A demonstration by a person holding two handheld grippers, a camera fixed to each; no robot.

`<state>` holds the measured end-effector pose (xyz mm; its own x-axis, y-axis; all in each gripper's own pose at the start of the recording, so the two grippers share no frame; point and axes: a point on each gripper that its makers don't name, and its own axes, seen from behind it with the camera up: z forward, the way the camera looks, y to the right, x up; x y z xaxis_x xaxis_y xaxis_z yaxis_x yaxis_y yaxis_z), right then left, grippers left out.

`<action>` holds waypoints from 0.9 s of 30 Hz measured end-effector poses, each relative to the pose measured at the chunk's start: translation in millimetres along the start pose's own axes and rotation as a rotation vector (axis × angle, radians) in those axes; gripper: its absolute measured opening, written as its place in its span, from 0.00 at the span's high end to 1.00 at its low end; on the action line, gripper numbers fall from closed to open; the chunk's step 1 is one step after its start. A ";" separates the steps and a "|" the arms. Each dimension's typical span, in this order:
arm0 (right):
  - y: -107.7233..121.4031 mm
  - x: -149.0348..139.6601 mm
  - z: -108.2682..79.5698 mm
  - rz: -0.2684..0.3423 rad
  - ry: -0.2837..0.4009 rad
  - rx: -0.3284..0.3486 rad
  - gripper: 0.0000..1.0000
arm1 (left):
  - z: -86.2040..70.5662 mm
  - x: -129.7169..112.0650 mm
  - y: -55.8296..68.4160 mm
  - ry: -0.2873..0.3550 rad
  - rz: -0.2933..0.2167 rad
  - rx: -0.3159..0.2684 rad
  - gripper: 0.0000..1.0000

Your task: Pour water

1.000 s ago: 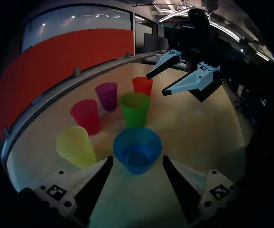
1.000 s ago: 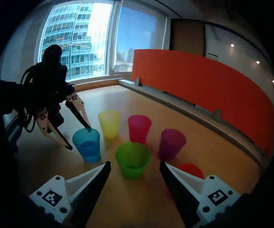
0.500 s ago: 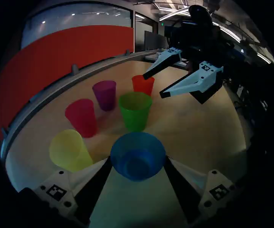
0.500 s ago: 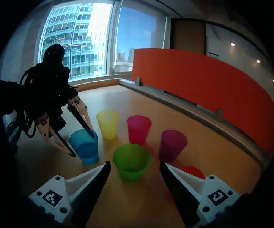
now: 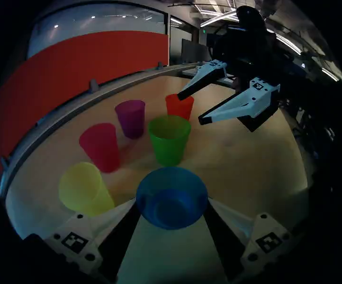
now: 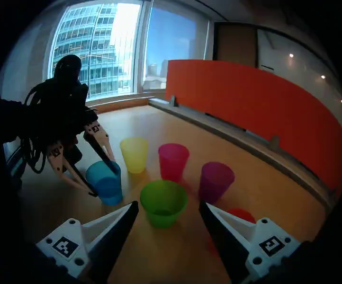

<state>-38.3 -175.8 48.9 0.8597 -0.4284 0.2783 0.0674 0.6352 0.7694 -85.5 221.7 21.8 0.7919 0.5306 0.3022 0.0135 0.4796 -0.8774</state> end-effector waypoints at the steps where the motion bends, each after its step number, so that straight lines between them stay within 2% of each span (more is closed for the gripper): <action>1: -0.2 -0.3 0.7 0.001 -0.001 0.001 0.00 | -0.1 -0.1 -0.2 0.000 0.002 0.001 0.14; 27: -7.1 -15.8 32.8 0.007 -0.047 0.030 0.00 | -0.9 -0.6 -1.4 -0.001 0.000 -0.008 0.14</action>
<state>-68.9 -194.6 57.9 0.8354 -0.4540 0.3099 0.0454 0.6189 0.7841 -85.4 220.0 22.5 0.7915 0.5309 0.3028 0.0188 0.4741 -0.8802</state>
